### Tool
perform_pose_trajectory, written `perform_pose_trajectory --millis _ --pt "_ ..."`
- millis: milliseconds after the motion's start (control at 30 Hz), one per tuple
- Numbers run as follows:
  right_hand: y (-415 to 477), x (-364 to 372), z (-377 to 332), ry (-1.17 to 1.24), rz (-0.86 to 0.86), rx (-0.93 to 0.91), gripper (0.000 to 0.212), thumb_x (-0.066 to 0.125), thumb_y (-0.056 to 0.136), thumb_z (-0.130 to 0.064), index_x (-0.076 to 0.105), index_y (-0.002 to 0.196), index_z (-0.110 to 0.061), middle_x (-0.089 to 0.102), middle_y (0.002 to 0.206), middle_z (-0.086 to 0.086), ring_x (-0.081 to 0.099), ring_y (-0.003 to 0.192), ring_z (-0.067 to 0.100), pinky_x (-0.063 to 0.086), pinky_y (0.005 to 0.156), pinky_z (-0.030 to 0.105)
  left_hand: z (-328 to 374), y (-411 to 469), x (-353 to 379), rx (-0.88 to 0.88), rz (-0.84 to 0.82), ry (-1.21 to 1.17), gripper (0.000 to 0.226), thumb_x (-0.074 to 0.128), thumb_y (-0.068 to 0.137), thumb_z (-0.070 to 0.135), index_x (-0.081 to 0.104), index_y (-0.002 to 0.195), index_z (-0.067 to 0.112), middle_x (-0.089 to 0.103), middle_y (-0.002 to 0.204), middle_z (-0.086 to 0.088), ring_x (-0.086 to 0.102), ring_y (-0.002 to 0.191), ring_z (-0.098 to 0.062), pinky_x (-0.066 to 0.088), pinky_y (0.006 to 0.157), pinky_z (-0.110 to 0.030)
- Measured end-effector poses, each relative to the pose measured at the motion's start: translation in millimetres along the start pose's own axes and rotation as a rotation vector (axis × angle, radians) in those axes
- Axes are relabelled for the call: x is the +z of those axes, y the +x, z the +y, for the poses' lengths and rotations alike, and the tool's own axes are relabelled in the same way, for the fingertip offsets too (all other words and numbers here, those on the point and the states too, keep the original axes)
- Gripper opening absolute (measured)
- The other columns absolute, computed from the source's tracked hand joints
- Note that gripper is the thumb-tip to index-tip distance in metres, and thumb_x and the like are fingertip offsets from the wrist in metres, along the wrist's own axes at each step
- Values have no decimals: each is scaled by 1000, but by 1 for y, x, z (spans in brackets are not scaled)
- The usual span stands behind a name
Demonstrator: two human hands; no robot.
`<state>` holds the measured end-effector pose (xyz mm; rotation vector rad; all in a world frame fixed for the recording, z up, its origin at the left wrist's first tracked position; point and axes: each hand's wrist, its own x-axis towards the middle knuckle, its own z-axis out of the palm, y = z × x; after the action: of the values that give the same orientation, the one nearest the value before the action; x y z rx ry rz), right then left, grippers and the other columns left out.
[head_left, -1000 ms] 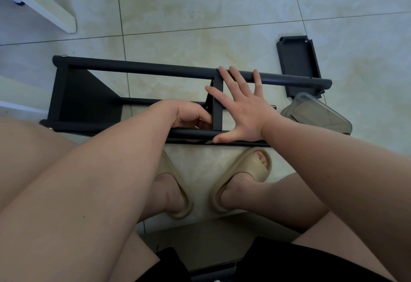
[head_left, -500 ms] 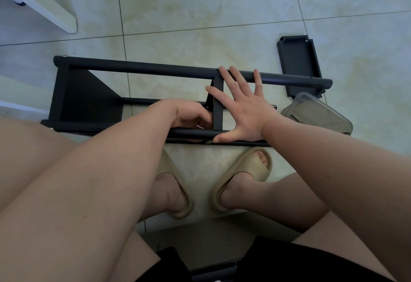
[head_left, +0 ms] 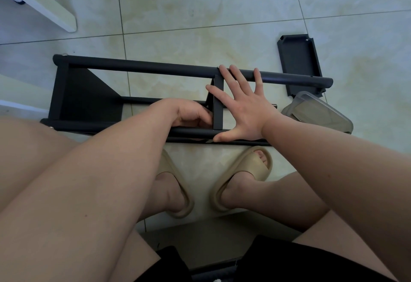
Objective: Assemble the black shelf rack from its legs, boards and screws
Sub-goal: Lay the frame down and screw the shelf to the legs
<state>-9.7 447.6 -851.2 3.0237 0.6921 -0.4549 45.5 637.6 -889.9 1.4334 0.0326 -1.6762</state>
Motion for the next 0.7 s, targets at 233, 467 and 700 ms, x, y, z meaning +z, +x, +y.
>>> perform_pose_trajectory --millis 233,467,700 --pt "0 1 0 -3 0 -2 123 27 63 -102 3 162 -34 -17 168 12 -18 155 33 -12 114 71 2 -3 0 -73 31 28 18 61 90 18 71 104 13 69 85 -3 64 75 -17 52 72 -30" --pt "1 2 1 -6 9 -2 123 27 62 -103 5 162 -34 -16 169 12 -16 155 33 -12 114 71 0 1 0 -9 2 26 55 64 72 13 62 124 -3 62 116 -28 58 105 -34 44 105 -49" --pt "0 2 1 2 16 -5 122 28 63 -102 5 161 -34 -16 169 12 -17 155 33 -12 114 71 0 1 -4 -93 57 9 9 63 89 21 70 87 15 64 73 0 62 63 -14 48 69 -29"
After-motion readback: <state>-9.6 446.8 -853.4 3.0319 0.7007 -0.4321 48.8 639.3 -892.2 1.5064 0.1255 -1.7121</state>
